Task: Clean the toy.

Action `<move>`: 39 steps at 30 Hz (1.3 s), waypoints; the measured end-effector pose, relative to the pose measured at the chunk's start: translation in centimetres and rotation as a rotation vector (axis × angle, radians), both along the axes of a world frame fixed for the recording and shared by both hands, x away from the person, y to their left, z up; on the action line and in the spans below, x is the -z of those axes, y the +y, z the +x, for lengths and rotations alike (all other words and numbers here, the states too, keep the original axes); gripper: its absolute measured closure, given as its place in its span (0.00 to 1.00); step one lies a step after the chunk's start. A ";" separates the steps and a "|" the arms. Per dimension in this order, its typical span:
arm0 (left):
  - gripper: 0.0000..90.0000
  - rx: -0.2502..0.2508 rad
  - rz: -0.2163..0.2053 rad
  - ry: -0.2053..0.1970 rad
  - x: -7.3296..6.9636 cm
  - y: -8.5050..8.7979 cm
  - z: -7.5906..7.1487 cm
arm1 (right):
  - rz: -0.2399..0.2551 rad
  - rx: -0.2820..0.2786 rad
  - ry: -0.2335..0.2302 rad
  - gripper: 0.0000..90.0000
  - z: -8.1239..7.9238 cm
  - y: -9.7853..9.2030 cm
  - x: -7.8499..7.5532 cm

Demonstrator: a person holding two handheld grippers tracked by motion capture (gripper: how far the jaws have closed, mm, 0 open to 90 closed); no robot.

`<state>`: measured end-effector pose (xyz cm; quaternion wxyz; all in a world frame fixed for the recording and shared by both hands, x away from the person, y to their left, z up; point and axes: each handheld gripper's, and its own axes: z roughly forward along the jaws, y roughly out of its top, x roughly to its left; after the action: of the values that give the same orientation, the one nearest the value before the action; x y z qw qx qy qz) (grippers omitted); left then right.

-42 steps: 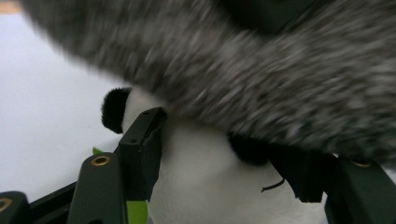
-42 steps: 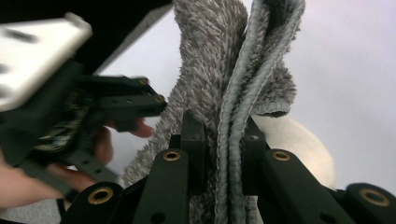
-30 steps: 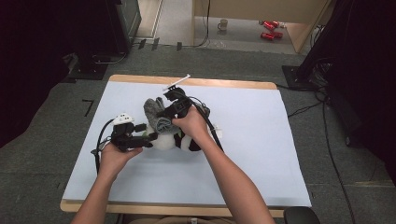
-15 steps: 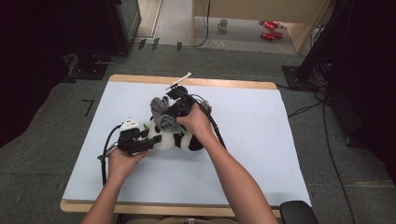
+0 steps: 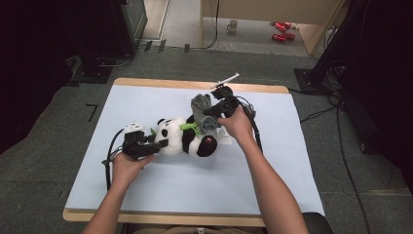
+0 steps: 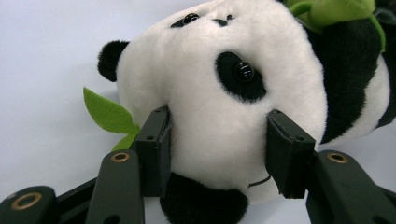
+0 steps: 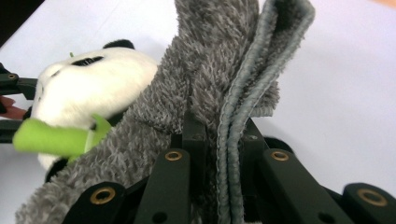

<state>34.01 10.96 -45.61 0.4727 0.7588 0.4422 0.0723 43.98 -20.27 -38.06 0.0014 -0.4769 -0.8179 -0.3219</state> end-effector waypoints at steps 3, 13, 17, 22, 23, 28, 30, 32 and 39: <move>0.53 0.005 0.004 -0.003 -0.1 0.0 0.2 | 0.038 0.009 -0.005 0.89 0.0 -0.5 -0.2; 0.55 0.008 -0.029 0.009 -0.6 0.0 0.8 | 0.107 -0.079 -0.112 0.89 -0.5 3.5 -4.1; 0.55 0.010 -0.029 0.008 -0.7 -0.1 0.7 | 0.114 -0.137 -0.110 0.89 -0.6 6.9 -4.4; 0.54 0.001 -0.046 0.019 -0.9 0.0 0.8 | 0.078 -0.212 -0.071 0.88 -0.5 11.5 -3.2; 0.54 -0.006 -0.060 0.022 -0.9 0.1 0.8 | 0.058 -0.228 -0.064 0.88 -0.4 12.2 -2.6; 0.55 -0.015 -0.076 0.061 -0.6 0.3 1.1 | -0.010 -0.242 -0.016 0.88 -0.4 13.9 0.1; 0.55 -0.016 -0.082 0.062 -0.6 0.3 1.2 | -0.026 -0.243 -0.033 0.88 -0.3 13.5 0.1; 0.56 -0.014 -0.070 0.051 -0.7 0.2 1.1 | -0.030 -0.233 -0.036 0.88 -0.2 12.7 0.0; 0.56 -0.006 -0.050 0.023 -0.6 0.1 1.1 | -0.009 -0.136 -0.013 0.88 0.1 8.9 -0.4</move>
<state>35.11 11.06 -45.06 0.4864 0.7460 0.4516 0.0541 44.05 -11.36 -37.70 0.0159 -0.4180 -0.8499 -0.3204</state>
